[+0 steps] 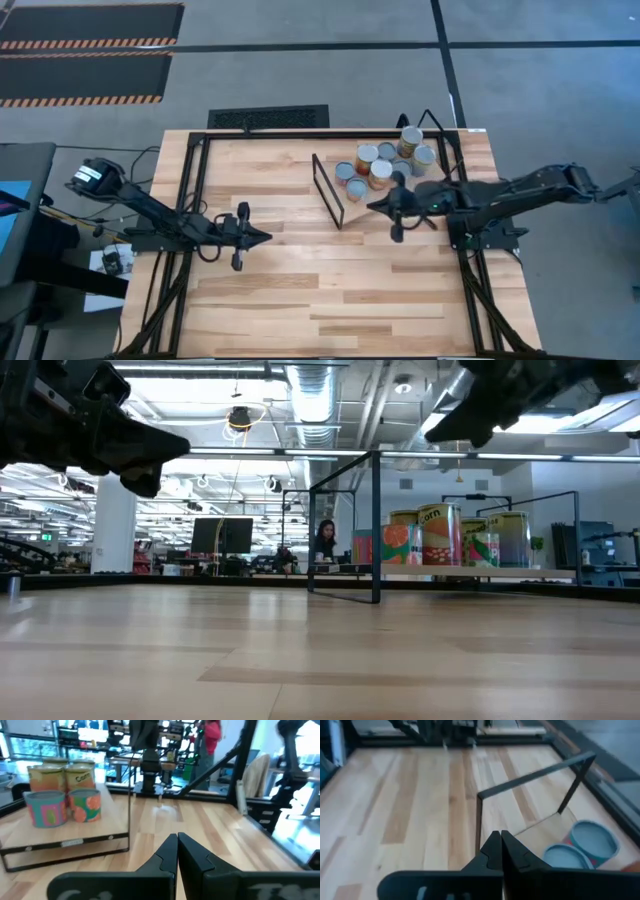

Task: Pick and place cans onto a shelf
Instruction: Return to Home Position

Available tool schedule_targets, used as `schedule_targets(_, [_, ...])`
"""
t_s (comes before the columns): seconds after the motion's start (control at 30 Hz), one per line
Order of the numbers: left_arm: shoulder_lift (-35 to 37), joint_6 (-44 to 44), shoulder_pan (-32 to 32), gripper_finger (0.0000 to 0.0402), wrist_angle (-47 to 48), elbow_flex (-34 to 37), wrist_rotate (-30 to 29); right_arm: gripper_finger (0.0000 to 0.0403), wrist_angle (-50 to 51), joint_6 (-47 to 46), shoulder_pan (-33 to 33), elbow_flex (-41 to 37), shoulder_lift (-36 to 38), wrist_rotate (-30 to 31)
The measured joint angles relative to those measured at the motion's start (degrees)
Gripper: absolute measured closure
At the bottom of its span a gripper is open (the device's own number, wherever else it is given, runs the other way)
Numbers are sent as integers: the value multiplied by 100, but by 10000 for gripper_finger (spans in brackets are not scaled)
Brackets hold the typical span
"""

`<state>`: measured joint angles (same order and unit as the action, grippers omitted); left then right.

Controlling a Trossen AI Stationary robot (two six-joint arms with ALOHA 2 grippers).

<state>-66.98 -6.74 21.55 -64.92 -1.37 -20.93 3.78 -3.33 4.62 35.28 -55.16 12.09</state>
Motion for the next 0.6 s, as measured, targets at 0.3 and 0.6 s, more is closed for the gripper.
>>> schedule_targets(0.3, [767,-31,-768,401,475,-2,1127,399,-782,230,22,-898,846,-19])
schedule_targets(0.6, [2273,-173,-1732,401,2183,-2,1762,398,-1206,234,108,-1593,1560,-24])
